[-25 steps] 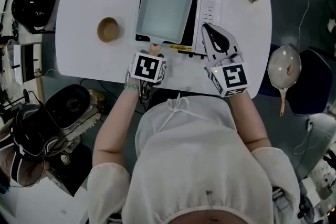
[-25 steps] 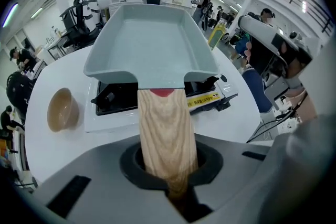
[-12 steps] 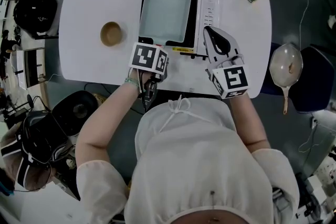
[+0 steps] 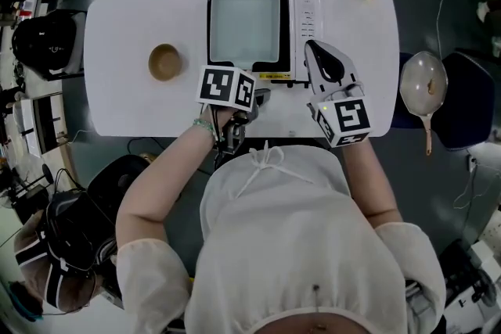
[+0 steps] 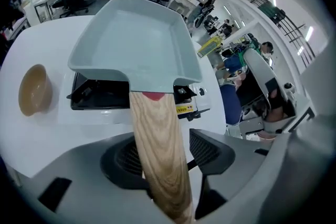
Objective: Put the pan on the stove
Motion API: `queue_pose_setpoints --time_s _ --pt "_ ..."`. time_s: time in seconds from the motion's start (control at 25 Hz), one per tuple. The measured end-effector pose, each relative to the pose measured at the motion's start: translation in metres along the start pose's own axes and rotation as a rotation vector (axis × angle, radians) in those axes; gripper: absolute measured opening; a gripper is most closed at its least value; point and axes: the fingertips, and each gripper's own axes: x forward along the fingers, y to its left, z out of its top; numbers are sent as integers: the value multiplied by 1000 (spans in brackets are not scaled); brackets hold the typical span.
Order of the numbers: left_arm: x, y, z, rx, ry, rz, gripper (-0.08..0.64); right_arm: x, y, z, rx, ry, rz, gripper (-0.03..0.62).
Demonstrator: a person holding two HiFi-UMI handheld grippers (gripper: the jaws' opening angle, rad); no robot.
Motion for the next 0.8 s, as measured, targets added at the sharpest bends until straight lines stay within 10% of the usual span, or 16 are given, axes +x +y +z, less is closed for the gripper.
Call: queue_pose_setpoints --time_s 0.52,0.8 --pt "-51 9 9 154 -152 60 287 -19 43 23 -63 -37 -110 6" --pt "-98 21 15 233 -307 119 84 -34 66 42 -112 -82 -178 6"
